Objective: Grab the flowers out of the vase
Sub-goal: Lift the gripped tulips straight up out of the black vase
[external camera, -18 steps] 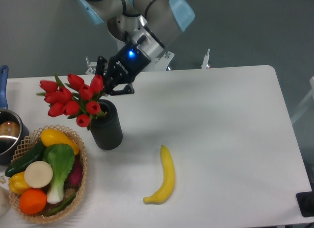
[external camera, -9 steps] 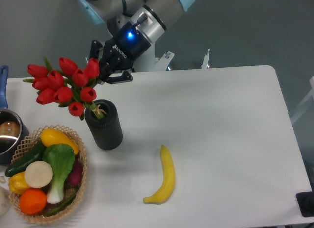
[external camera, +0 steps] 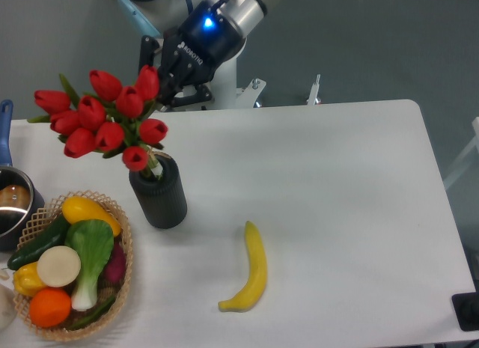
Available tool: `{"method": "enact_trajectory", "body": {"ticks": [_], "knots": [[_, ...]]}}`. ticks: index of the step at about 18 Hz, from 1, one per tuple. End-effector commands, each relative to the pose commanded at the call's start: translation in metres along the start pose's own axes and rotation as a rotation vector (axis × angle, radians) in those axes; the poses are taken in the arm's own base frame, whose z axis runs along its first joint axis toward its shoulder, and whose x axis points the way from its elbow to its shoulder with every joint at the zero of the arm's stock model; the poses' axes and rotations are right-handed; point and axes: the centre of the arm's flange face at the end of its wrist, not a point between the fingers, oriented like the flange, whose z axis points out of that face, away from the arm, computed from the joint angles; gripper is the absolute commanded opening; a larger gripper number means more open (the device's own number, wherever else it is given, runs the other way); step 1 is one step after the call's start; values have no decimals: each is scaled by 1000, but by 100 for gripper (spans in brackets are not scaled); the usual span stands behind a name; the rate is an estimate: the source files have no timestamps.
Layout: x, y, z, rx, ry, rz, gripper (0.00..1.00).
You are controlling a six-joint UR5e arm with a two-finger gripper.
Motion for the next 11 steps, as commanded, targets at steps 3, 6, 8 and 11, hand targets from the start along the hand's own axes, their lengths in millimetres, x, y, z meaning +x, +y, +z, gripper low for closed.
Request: {"method": "enact_trajectory", "body": {"ticks": [3, 6, 8, 11], "knots": [[-13, -6, -21, 7, -53, 18, 0], [-28, -11, -46, 13, -116, 32, 0], [-42, -8, -59, -11, -162, 60, 0], [-76, 26, -62, -230, -267, 146, 0]]}}
